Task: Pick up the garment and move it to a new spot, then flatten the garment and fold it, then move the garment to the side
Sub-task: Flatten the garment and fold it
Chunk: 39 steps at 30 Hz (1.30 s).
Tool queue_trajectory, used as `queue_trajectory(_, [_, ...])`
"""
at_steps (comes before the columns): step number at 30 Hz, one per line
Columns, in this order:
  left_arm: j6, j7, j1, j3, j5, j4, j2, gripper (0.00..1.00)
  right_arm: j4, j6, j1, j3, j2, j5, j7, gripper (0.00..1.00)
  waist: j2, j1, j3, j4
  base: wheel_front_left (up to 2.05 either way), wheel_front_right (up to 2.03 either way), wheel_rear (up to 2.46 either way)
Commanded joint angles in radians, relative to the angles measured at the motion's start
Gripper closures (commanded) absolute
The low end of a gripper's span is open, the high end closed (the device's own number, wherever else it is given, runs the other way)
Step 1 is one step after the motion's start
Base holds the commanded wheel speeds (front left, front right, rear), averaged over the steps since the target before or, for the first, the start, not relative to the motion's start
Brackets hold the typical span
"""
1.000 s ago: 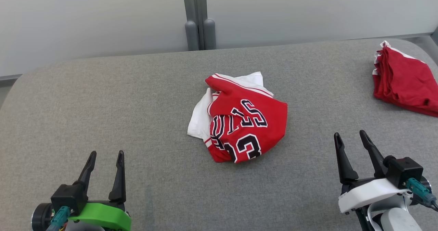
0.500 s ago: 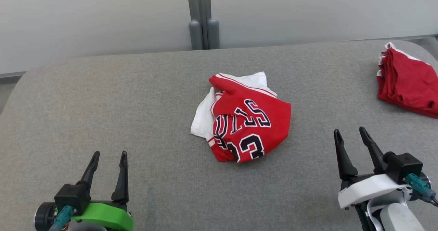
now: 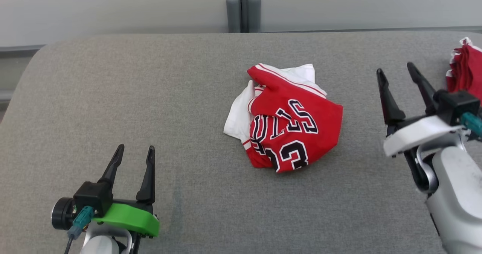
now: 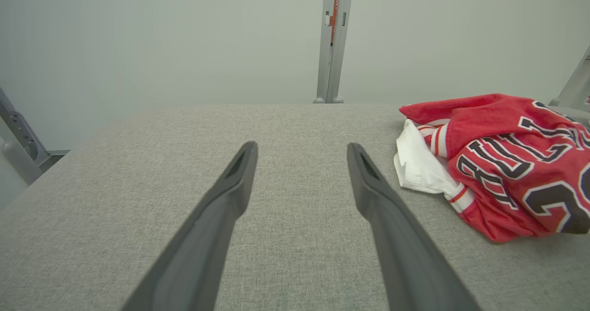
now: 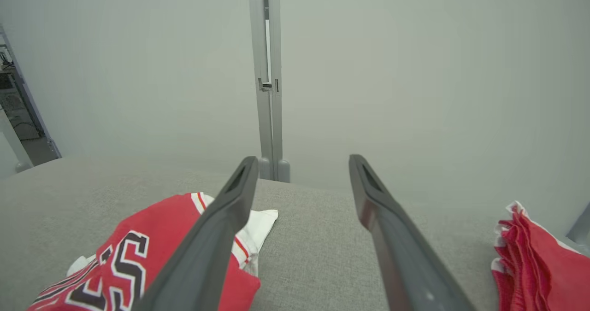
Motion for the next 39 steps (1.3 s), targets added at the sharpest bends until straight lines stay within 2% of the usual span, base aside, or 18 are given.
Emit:
queue_trajectory(1, [-0.002,-0.003,-0.027,-0.006,-0.003,0.004,-0.001,0.00,0.020,-0.002,-0.044,0.010,-0.014,0.004,0.010,0.00,-0.0001,0.0000,0.054,0.049,0.00,0.00,0.00])
queue_trajectory(8, [-0.002,-0.003,-0.085,-0.040,-0.004,0.013,-0.025,0.00,0.184,-0.002,-0.255,0.073,-0.080,0.010,0.080,0.00,-0.0001,0.0000,0.125,0.119,0.00,0.00,0.00])
queue_trajectory(16, [-0.002,-0.003,-0.143,-0.082,-0.015,0.018,-0.049,0.00,0.386,-0.002,-0.438,0.173,-0.120,0.027,0.151,0.00,-0.0001,0.0000,0.194,0.190,0.00,0.00,0.00])
queue_trajectory(18, [-0.002,-0.003,-0.164,-0.097,-0.017,0.018,-0.055,0.00,0.470,-0.002,-0.489,0.205,-0.129,0.041,0.180,0.00,-0.0001,0.0000,0.218,0.211,0.00,0.00,0.00])
queue_trajectory(26, [-0.002,-0.003,-0.201,-0.126,-0.033,0.021,-0.064,0.00,0.650,-0.002,-0.576,0.282,-0.142,0.082,0.217,0.00,-0.0001,0.0000,0.267,0.260,0.00,0.00,0.00])
queue_trajectory(36, [-0.003,-0.003,-0.210,-0.138,-0.051,0.022,-0.066,0.00,0.794,-0.002,-0.591,0.345,-0.128,0.158,0.250,0.00,-0.0001,0.0000,0.282,0.290,0.00,0.00,0.00])
queue_trajectory(37, [-0.002,-0.003,-0.209,-0.136,-0.053,0.022,-0.066,0.00,0.810,-0.001,-0.586,0.357,-0.124,0.178,0.263,0.59,-0.0001,0.0000,0.281,0.291,0.00,0.00,0.00])
queue_trajectory(38, [-0.003,-0.003,-0.209,-0.136,-0.053,0.023,-0.066,0.00,0.814,-0.001,-0.586,0.363,-0.123,0.185,0.266,0.91,-0.0001,0.0000,0.281,0.291,0.00,0.00,0.00])
queue_trajectory(39, [-0.003,-0.003,-0.208,-0.135,-0.053,0.024,-0.066,0.00,0.818,-0.001,-0.586,0.371,-0.123,0.194,0.269,1.00,-0.0001,0.0000,0.279,0.291,0.00,0.00,0.00])
